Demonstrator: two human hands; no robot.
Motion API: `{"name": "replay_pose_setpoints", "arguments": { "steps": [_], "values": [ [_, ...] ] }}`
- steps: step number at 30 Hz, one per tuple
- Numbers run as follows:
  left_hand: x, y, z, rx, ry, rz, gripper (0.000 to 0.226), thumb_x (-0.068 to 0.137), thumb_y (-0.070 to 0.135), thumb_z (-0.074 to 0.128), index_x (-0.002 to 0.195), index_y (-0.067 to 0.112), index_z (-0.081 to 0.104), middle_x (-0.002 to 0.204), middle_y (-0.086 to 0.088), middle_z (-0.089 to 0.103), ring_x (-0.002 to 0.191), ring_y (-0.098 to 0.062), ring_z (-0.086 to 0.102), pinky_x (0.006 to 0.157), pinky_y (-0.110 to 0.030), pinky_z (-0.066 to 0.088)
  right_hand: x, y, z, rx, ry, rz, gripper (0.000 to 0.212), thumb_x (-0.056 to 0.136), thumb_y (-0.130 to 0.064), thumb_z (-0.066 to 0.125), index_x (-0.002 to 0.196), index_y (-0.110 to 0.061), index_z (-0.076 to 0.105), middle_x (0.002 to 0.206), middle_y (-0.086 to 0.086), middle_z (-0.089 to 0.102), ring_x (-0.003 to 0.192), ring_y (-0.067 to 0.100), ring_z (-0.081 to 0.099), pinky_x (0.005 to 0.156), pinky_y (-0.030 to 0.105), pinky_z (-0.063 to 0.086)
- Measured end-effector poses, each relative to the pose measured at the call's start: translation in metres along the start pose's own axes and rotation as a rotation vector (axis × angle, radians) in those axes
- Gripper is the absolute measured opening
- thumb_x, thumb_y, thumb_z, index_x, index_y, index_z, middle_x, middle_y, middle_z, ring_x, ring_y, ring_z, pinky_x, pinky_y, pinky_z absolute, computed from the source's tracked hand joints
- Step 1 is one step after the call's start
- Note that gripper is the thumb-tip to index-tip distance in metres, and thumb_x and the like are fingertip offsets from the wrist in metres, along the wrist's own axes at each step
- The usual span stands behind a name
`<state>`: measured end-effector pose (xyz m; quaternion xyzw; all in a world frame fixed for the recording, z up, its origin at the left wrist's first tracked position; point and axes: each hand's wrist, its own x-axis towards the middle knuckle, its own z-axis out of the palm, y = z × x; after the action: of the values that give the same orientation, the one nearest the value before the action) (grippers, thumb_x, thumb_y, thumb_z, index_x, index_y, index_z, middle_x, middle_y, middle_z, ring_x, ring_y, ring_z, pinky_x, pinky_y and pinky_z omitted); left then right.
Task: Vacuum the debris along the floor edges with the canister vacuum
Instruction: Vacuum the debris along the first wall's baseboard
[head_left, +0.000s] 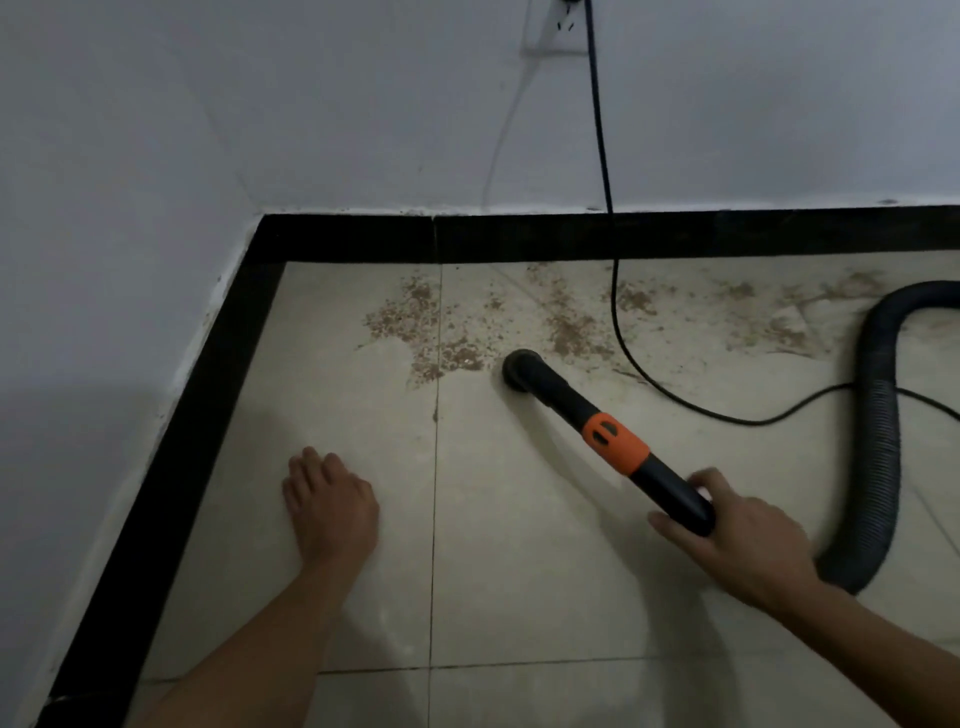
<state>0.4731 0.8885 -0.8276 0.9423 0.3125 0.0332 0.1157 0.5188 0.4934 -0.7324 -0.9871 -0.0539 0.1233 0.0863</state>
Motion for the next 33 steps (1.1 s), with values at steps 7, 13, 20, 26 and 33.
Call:
{"name": "replay_pose_setpoints", "arguments": {
  "steps": [7,13,20,26,33],
  "values": [
    [-0.002,-0.002,0.002,-0.010,0.056,0.012,0.053,0.085,0.021,0.034,0.120,-0.013,0.055,0.137,-0.037,0.043,0.129,-0.051,0.038,0.109,-0.057,0.027,0.030,-0.038,-0.006,-0.057,0.031,-0.114,0.025,0.086,-0.042,0.060,0.093,-0.027,0.042,0.068,-0.011,0.049,0.056,0.013,0.046,0.052,0.030,0.031],
    [-0.003,-0.002,0.002,-0.004,0.078,0.027,0.058,0.085,0.026,0.028,0.117,-0.013,0.056,0.134,-0.036,0.047,0.127,-0.051,0.041,0.107,-0.057,0.030,0.037,-0.028,0.011,-0.130,0.060,-0.063,0.031,0.084,-0.045,0.063,0.091,-0.031,0.037,0.058,-0.014,0.038,0.047,0.008,0.038,0.045,0.027,0.024],
    [-0.001,-0.004,0.005,0.013,0.072,0.002,0.053,0.085,0.025,0.034,0.120,-0.008,0.056,0.137,-0.032,0.046,0.131,-0.047,0.039,0.109,-0.055,0.029,0.152,-0.074,-0.008,0.055,0.159,0.018,0.033,0.084,-0.038,0.067,0.103,-0.019,0.049,0.071,-0.001,0.049,0.062,0.025,0.049,0.057,0.032,0.036],
    [0.000,-0.004,0.005,-0.012,0.082,0.005,0.056,0.086,0.027,0.030,0.120,-0.007,0.057,0.137,-0.031,0.046,0.131,-0.045,0.039,0.109,-0.054,0.030,0.211,-0.103,-0.020,0.135,0.120,0.035,0.034,0.086,-0.040,0.067,0.108,-0.017,0.054,0.070,-0.003,0.049,0.058,0.013,0.049,0.048,0.026,0.032],
    [-0.001,-0.004,0.002,-0.020,0.076,0.000,0.058,0.086,0.029,0.028,0.120,-0.008,0.058,0.137,-0.031,0.047,0.131,-0.046,0.040,0.110,-0.054,0.030,0.132,-0.065,-0.016,0.158,0.051,0.003,0.023,0.077,-0.037,0.072,0.083,-0.026,0.053,0.064,-0.006,0.057,0.055,0.012,0.055,0.047,0.023,0.034]
  ]
}}
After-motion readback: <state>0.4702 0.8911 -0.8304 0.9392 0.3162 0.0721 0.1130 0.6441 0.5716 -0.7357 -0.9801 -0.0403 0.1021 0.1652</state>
